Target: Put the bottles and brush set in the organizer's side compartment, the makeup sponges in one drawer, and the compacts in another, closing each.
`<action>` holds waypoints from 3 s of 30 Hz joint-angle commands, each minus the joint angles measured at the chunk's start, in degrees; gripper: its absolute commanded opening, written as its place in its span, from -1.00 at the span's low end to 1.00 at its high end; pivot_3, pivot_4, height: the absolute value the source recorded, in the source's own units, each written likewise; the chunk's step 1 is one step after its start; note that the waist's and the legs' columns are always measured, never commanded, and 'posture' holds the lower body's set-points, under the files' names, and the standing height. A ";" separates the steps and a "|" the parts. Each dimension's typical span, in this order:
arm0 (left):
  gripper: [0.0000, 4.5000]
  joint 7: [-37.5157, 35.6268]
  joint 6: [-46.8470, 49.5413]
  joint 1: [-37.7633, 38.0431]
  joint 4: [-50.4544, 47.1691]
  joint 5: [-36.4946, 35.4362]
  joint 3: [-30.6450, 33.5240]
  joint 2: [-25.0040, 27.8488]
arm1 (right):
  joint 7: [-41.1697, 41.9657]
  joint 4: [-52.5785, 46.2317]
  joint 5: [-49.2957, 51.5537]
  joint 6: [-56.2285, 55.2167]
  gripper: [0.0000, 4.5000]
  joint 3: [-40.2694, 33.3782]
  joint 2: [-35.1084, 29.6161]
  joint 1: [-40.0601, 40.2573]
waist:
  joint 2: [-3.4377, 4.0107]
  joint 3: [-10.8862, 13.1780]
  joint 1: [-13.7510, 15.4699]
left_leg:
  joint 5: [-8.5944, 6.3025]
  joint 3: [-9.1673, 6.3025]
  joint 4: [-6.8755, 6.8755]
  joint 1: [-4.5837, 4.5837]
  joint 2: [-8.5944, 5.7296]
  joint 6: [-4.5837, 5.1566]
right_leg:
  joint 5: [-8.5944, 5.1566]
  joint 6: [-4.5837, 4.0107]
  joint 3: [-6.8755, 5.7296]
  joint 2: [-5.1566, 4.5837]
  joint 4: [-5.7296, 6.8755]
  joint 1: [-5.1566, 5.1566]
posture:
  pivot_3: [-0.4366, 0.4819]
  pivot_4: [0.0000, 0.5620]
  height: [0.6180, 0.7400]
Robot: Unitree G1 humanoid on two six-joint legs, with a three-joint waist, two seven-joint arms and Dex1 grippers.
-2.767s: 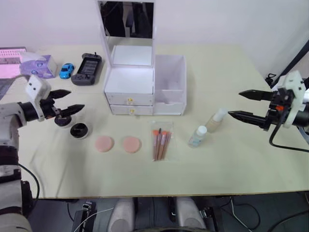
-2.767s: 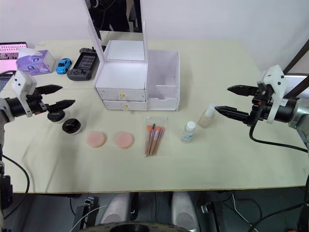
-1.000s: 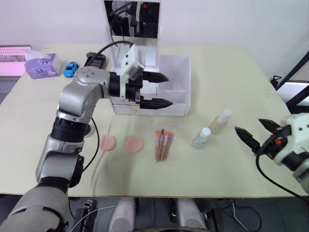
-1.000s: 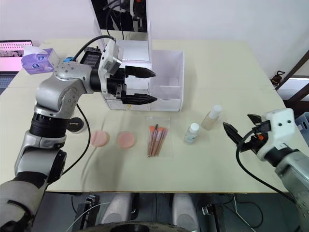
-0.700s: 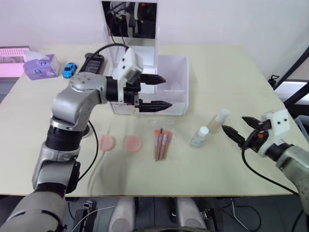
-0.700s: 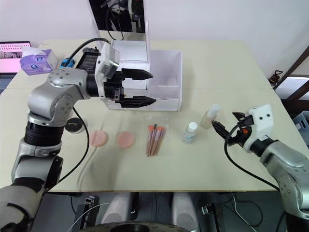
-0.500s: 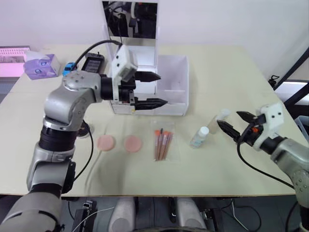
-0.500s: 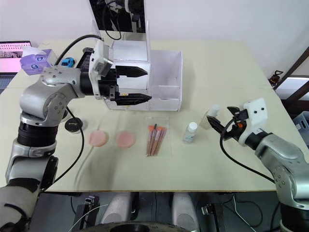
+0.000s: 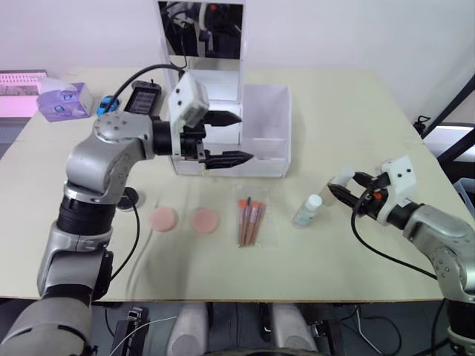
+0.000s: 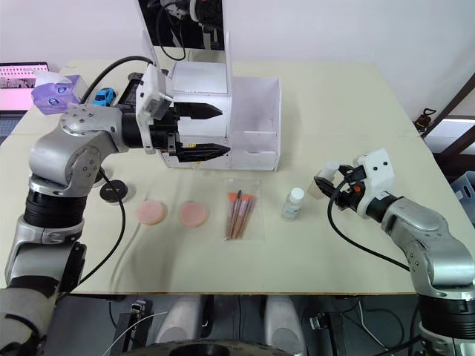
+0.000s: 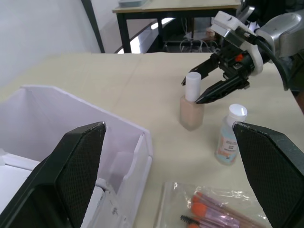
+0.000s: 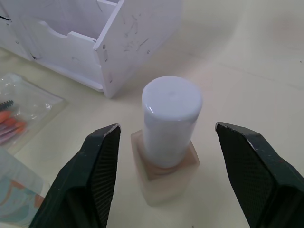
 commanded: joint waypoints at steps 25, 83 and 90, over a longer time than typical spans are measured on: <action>1.00 2.52 -5.63 1.27 0.62 1.30 1.49 0.11 | 4.27 0.16 5.24 -0.88 -0.55 -5.69 0.68 -4.63 | 0.01 0.00 -0.04 | 0.00 0.00 0.00 0.00 0.01 0.00 | 0.01 0.00 0.01 0.01 0.02 0.00 | -0.05 -0.47 1.00; 1.00 13.44 -1.83 18.53 -11.21 -1.33 10.58 8.50 | 30.72 38.39 -14.20 -10.53 0.98 18.20 8.10 -50.90 | 0.07 0.07 -1.38 | 0.02 0.16 -0.15 -0.07 0.40 -0.02 | 0.24 0.00 0.13 0.44 0.22 -0.42 | -0.05 -0.47 1.00; 1.00 5.99 -7.10 20.38 -1.01 -1.81 15.94 13.59 | 30.69 25.83 -3.03 -1.42 0.98 3.07 -1.20 -42.48 | 0.05 0.06 -1.30 | 0.01 0.16 -0.17 -0.07 0.40 -0.02 | 0.15 -0.14 0.12 0.44 0.20 -0.41 | -0.05 -0.47 1.00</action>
